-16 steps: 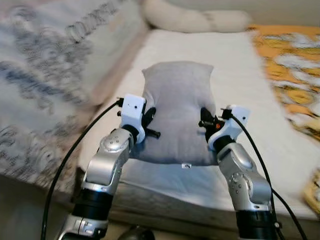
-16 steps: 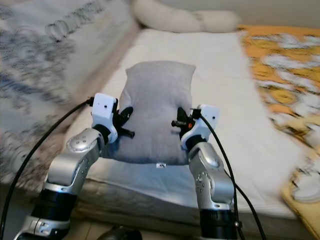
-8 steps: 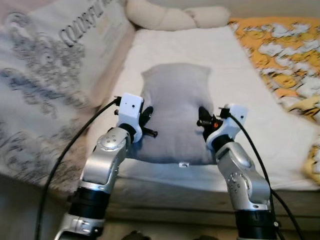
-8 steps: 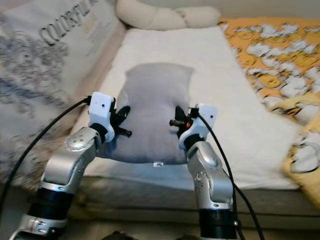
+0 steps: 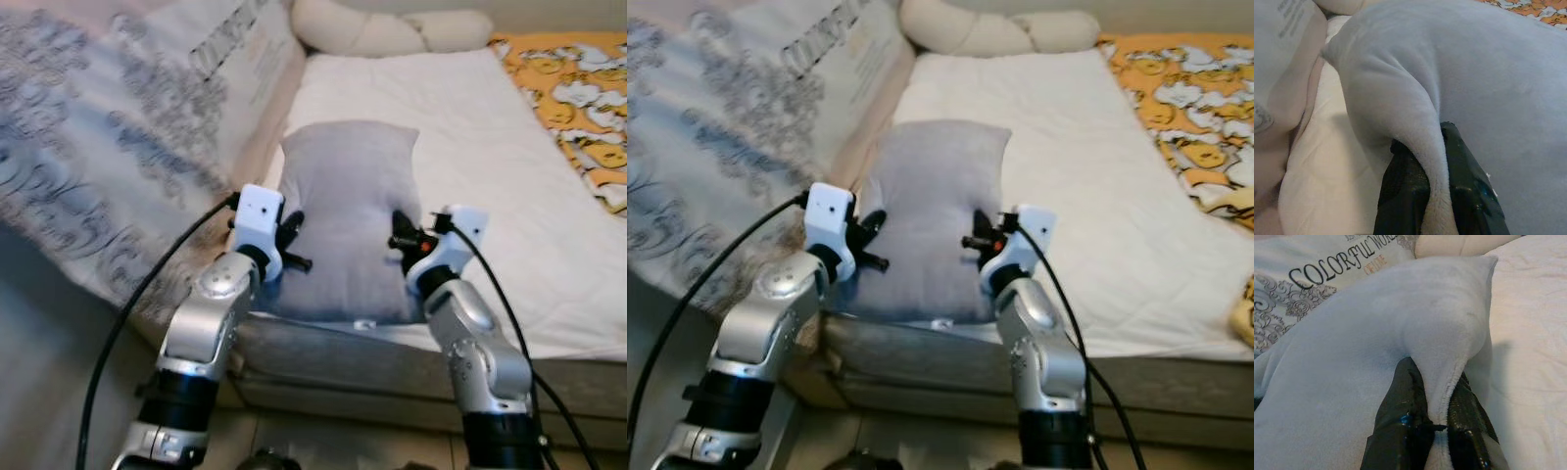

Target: Clean up the room

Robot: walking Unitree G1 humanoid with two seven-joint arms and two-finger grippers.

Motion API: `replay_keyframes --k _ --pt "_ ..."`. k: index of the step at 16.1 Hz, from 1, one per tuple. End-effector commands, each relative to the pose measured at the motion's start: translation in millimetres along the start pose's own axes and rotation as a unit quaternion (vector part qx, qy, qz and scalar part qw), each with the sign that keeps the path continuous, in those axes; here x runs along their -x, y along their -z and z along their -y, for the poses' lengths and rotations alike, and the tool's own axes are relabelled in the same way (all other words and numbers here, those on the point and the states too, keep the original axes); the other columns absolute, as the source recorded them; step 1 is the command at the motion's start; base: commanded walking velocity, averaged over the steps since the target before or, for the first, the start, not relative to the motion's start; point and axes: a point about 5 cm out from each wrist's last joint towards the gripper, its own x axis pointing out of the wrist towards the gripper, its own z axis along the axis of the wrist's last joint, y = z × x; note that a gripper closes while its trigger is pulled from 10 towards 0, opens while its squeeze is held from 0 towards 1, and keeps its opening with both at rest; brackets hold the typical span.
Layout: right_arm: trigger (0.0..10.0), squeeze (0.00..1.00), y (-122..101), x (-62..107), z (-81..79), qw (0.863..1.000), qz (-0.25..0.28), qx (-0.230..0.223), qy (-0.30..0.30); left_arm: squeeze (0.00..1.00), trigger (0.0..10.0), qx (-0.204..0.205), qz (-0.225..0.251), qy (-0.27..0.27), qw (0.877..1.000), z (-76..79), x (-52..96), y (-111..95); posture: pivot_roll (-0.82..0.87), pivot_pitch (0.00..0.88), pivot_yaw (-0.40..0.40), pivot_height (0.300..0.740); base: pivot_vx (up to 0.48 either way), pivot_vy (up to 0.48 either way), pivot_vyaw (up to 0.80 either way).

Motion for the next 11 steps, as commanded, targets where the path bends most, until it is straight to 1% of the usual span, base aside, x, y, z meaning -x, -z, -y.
replay_keyframes --k 1,2,3,5,11 --pt "10.0 0.0 -6.4 -0.9 -5.4 1.0 0.017 -0.003 -0.009 0.0 10.0 -0.008 0.016 -0.008 1.0 -5.4 3.5 -6.7 -0.05 0.0 0.075 0.74 0.0 0.247 0.0" --pt "10.0 0.0 -5.8 -0.6 -5.8 1.0 0.016 -0.002 -0.011 0.0 10.0 0.02 0.024 -0.014 0.999 -5.9 4.2 -8.9 -0.05 0.0 0.071 0.74 0.0 0.0 0.0" --pt "10.0 0.0 -5.6 -0.5 -5.9 1.0 0.016 -0.002 -0.011 0.0 10.0 0.024 0.023 -0.013 0.999 -6.0 4.6 -9.3 -0.05 0.0 0.07 0.74 0.0 0.0 0.0" --pt "10.0 0.0 -5.1 -0.4 -7.1 1.0 0.015 -0.003 -0.014 0.0 10.0 0.0 0.019 -0.018 1.0 -8.7 6.4 -8.3 -0.04 0.0 0.068 0.74 0.0 0.0 0.0" --pt "10.0 0.0 -2.9 -2.0 -12.2 1.0 0.005 0.0 -0.03 0.0 10.0 0.007 0.022 -0.016 1.0 -10.4 7.9 -8.7 -0.04 0.0 0.06 0.74 0.0 0.0 0.0"
